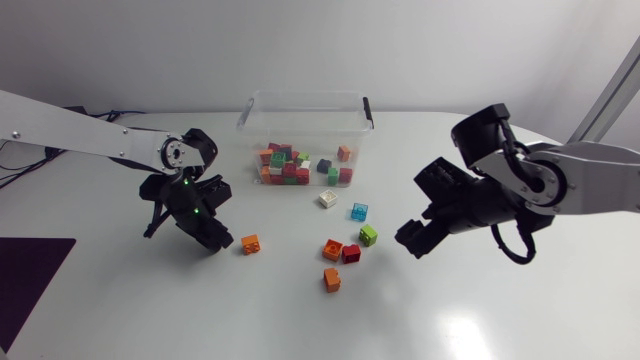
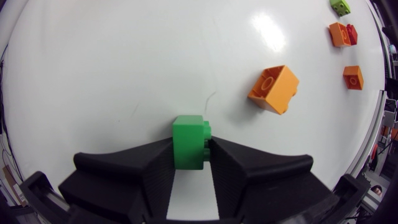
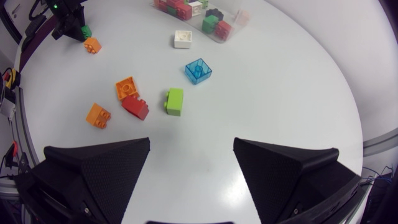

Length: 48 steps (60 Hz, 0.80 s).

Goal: Place the duplo bricks in the container

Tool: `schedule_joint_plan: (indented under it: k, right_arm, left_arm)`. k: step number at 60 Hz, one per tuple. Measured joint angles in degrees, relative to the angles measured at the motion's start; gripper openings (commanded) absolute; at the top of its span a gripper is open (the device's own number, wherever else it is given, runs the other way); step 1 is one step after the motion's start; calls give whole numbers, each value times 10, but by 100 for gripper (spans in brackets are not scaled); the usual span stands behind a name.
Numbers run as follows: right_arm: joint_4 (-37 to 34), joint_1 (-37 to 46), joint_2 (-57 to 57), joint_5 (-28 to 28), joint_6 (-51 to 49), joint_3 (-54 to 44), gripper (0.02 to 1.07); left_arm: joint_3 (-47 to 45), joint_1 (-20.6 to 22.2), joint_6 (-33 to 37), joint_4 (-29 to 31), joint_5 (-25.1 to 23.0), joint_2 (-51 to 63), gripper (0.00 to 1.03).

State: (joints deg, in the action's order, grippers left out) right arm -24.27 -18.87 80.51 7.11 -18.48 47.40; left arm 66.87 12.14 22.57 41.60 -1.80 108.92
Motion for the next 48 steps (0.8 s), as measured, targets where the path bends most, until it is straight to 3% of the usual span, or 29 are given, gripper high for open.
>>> schedule_joint_plan:
  k: [34, 48]
  right_arm:
    - [-40, -51, 237, -14, 76, 166, 86]
    - [-42, -64, 279, -31, 85, 196, 64]
  left_arm:
    - [71, 18, 0, 83, -16, -123, 29]
    - [137, 19, -1, 92, -37, -138, 29]
